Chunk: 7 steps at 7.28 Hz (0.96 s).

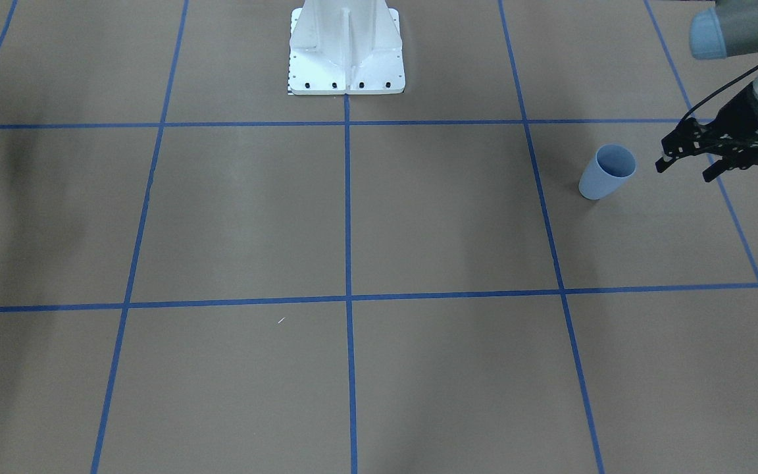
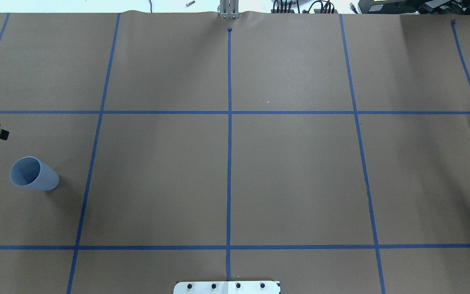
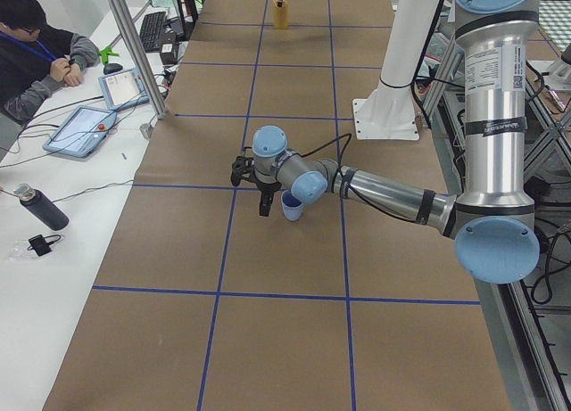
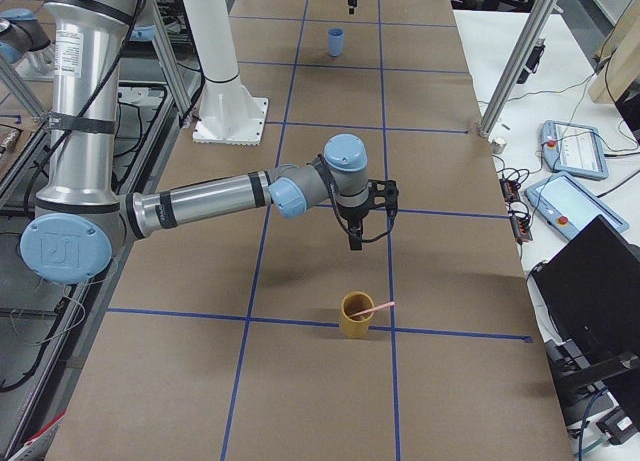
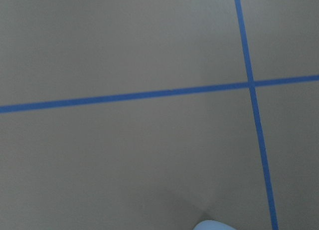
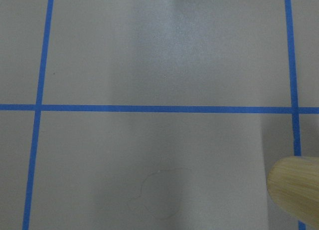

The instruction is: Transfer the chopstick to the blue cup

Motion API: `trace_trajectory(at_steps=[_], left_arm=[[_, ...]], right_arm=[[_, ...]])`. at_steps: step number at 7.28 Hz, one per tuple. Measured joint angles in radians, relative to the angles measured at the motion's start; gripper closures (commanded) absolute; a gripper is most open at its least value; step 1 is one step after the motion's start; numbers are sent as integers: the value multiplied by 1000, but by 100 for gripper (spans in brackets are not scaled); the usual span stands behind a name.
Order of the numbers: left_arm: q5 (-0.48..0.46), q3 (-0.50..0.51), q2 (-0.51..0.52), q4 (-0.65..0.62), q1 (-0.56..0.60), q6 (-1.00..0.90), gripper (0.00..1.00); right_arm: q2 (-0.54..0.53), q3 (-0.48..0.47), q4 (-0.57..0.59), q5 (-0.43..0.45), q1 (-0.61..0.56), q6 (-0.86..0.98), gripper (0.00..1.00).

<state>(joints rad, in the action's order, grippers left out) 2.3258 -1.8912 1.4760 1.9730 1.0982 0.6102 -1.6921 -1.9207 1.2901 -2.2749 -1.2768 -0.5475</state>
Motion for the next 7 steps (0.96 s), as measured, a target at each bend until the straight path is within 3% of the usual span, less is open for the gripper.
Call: trace_trajectory(at_steps=[2,3,5,7], left_arm=[[-20,-1,-33,31,-70,9,3],[-23,0,-44,44,-93,9,9],[-39,15,-48,51,-128,10,39],[-48,38,-41,53,-139,9,49]], right_arm=[[1,1,0,1,4,-3,0],[2,2,0,2,5,-3,0],[3,4,0,2,5,-3,0],[3,6,0,3,7,-3,0]])
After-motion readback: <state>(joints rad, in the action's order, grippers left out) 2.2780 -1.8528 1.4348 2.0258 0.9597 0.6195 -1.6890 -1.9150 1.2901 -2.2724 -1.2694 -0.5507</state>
